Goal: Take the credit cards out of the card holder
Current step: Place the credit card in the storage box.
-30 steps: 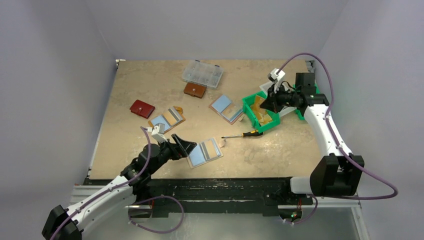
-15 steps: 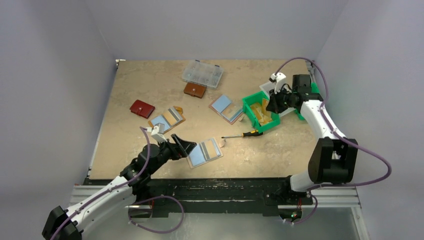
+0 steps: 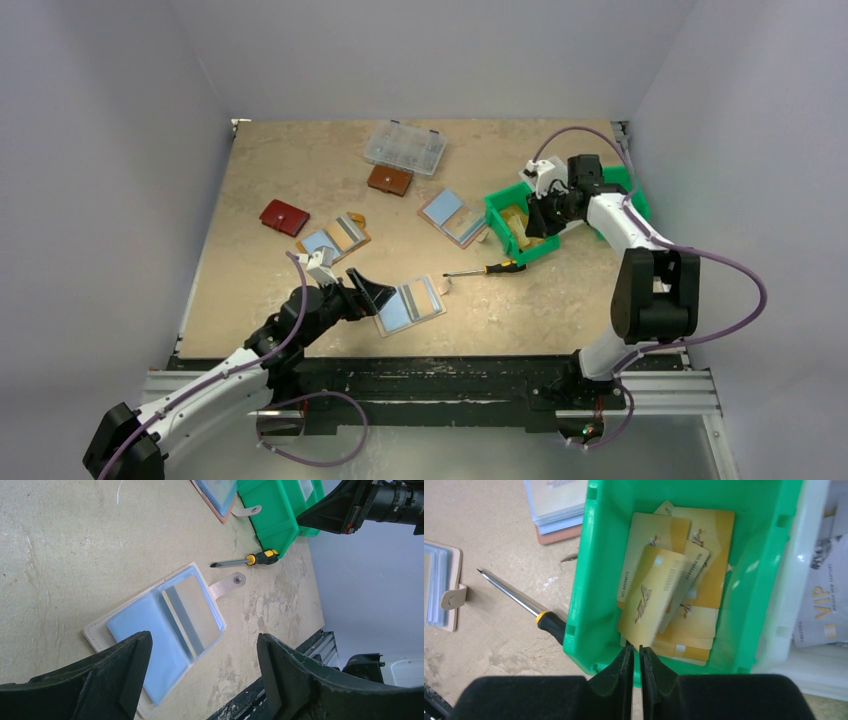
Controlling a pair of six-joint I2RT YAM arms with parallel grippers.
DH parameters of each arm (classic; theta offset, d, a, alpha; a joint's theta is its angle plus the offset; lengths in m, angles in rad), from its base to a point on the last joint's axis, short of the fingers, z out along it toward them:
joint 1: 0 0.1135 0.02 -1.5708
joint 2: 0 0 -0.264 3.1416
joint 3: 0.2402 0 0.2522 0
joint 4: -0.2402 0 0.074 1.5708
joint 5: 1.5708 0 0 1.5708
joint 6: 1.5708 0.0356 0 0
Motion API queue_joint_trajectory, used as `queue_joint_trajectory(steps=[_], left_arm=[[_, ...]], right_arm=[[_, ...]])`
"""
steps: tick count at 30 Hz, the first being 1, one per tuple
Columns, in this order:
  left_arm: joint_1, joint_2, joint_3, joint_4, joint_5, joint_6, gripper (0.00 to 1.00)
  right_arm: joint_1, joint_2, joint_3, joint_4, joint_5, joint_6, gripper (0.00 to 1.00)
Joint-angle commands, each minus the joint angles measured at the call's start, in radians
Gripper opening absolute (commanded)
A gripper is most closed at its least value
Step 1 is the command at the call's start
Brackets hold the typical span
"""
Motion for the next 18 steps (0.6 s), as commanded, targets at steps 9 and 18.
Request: queue_joint_trajectory(steps=[9,18], left_arm=[[-0.001,-0.014,-0.011,0.057,0.012,0.0,0.82],[0.0,0.016,-0.022,0.101,0.035,-0.015,0.82]], right_arm=[[0.054,-0.05,0.013,0.065,0.162,0.018,0.17],[0.053,-0.161,-0.005,0.041,-0.004,-0.042,0.29]])
